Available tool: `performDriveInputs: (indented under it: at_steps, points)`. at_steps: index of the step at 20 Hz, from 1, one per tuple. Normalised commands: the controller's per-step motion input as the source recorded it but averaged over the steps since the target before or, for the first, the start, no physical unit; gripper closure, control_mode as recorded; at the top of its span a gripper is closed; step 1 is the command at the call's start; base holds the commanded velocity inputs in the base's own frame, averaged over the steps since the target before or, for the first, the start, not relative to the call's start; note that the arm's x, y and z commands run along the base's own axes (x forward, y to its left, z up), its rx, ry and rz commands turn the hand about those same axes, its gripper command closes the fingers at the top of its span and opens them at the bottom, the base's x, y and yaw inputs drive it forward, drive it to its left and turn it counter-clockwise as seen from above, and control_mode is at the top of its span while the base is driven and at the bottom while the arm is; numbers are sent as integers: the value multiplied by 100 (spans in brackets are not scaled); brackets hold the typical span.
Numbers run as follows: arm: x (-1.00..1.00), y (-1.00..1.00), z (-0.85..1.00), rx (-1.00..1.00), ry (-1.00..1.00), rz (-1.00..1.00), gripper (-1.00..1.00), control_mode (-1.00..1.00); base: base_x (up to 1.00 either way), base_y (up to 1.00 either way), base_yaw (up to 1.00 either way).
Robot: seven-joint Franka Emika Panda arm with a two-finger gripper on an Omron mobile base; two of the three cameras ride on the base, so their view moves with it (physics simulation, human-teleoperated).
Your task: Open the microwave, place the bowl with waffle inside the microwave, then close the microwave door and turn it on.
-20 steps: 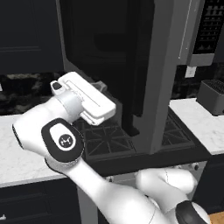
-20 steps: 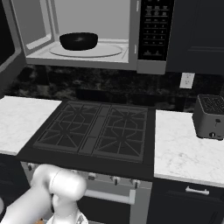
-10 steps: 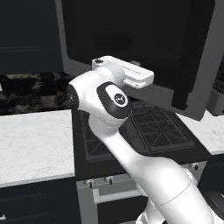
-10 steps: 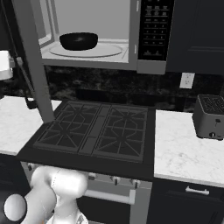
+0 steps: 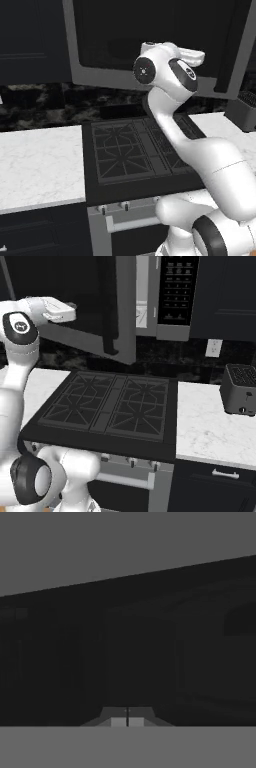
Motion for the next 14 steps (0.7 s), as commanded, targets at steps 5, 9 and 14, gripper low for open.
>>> performDriveInputs:
  at_steps: [5, 9, 14]
  points:
    - [98, -45, 13, 28, 1, 54, 100, -100, 0, 0, 0]
    - [100, -9, 8, 35, 1, 49, 100, -100, 0, 0, 0]
    - [100, 0, 0, 33, 0, 43, 100, -100, 0, 0, 0]
